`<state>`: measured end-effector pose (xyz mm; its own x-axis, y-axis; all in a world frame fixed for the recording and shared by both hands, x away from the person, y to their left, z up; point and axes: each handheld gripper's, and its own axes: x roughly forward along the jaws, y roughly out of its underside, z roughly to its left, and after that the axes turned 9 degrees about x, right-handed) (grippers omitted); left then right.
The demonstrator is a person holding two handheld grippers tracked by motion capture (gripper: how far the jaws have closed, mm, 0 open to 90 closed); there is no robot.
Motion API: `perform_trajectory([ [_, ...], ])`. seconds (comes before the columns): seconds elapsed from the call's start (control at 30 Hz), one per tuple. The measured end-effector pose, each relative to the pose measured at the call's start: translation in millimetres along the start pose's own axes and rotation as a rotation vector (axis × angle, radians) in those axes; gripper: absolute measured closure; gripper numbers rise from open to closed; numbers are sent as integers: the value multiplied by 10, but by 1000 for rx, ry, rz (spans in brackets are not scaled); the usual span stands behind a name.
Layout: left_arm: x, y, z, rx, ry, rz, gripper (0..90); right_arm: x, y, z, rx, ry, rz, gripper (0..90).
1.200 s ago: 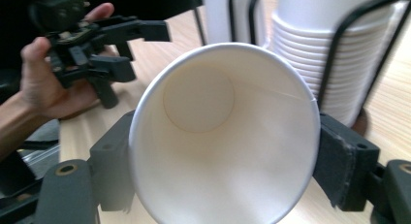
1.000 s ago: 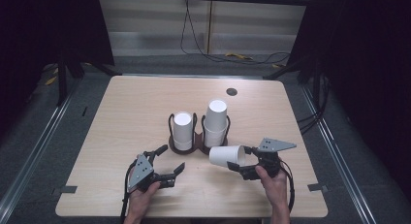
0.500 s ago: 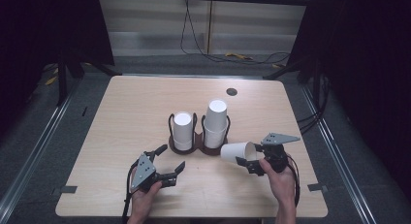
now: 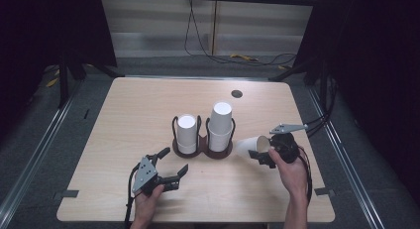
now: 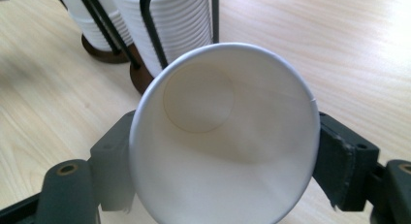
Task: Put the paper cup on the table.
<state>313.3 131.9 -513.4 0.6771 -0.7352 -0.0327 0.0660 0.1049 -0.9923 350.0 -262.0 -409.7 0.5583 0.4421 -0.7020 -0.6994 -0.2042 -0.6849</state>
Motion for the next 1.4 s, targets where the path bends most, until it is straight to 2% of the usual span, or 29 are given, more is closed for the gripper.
perform_trajectory([
  [0.27, -1, 0, 3, 1, 2, 0, 155, -13, -163, -70, -2, 40, 28, 222],
  [0.4, -1, 0, 3, 0, 1, 0, 155, -7, -269, -97, -24, 68, 57, 222],
  [0.77, 0, 1, 1, 0, 1, -2, 154, 97, -472, -177, -36, 93, 142, 220],
  [1.03, -3, 1, 1, -1, 3, -3, 154, 165, -671, -194, -57, 129, 233, 219],
  [1.1, -3, 2, 3, -2, 2, -4, 154, 189, -718, -195, -65, 154, 261, 219],
  [1.23, -2, 2, 3, -1, 3, -5, 154, 257, -780, -218, -66, 158, 310, 218],
  [1.33, -2, 3, 4, -1, 3, -6, 154, 317, -805, -239, -53, 142, 336, 217],
  [1.4, -2, 2, 0, -3, 4, -8, 154, 371, -818, -251, -59, 160, 362, 216],
])
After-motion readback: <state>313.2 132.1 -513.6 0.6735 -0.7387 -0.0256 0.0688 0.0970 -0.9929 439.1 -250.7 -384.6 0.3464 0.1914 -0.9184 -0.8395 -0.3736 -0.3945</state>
